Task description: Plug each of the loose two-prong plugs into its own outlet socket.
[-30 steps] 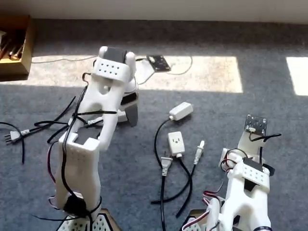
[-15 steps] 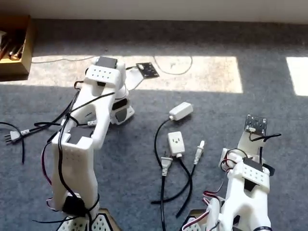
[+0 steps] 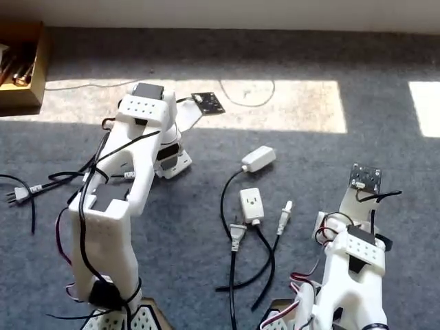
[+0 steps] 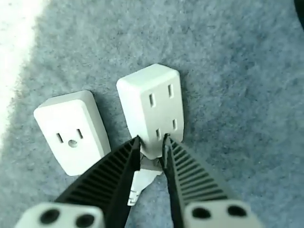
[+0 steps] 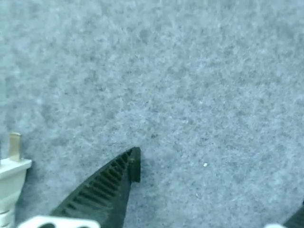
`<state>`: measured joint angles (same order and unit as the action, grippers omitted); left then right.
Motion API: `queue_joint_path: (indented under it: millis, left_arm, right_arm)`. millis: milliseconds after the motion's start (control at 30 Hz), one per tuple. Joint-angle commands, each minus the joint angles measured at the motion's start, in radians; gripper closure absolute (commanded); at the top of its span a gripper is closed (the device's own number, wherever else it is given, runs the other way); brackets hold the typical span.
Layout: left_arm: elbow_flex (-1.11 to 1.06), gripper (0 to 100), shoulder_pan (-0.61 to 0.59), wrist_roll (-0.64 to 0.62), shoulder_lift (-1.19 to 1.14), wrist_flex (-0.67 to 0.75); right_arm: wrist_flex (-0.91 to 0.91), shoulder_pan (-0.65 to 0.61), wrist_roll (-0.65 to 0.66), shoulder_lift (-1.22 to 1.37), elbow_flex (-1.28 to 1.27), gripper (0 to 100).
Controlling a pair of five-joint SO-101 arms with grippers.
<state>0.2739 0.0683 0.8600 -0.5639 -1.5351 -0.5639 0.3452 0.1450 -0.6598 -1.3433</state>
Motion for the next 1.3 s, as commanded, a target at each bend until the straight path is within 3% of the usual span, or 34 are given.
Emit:
queue_joint_path:
  millis: [0, 100, 200, 333, 567, 833, 933, 1067, 1167, 1267]
  left_arm:
    - [-0.024, 82, 0.013, 0.003, 0.008, -0.011]
    - [-0.024, 70, 0.015, 0.003, 0.004, -0.005]
    - [-0.025, 63, 0.015, 0.005, 0.002, -0.005]
    - [-0.025, 63, 0.041, 0.000, 0.001, -0.005]
    - [-0.030, 63, 0.108, -0.196, 0.001, 0.034]
    - [-0.033, 63, 0.108, -0.270, -0.001, 0.055]
    - [-0.035, 71, 0.107, -0.265, -0.001, 0.052]
    - [-0.033, 100, 0.105, -0.265, -0.001, 0.052]
    - [-0.033, 95, 0.087, -0.264, 0.001, 0.031]
    - [-0.030, 100, 0.061, -0.207, 0.008, -0.066]
  right_arm:
    - [0.016, -0.007, 0.009, -0.021, 0.002, 50.3]
    - [0.016, -0.007, 0.009, -0.021, 0.002, 50.3]
    - [0.016, -0.008, 0.009, -0.019, 0.002, 50.3]
    - [0.016, -0.010, 0.009, -0.019, 0.002, 50.3]
    - [0.016, -0.010, 0.009, -0.019, 0.002, 50.3]
    - [0.016, -0.010, 0.011, -0.019, 0.001, 50.3]
    - [0.016, -0.010, 0.011, -0.019, 0.001, 50.3]
    - [0.016, -0.010, 0.011, -0.019, 0.001, 50.3]
    - [0.016, -0.010, 0.011, -0.019, 0.001, 50.3]
    - [0.016, -0.010, 0.011, -0.019, 0.001, 50.3]
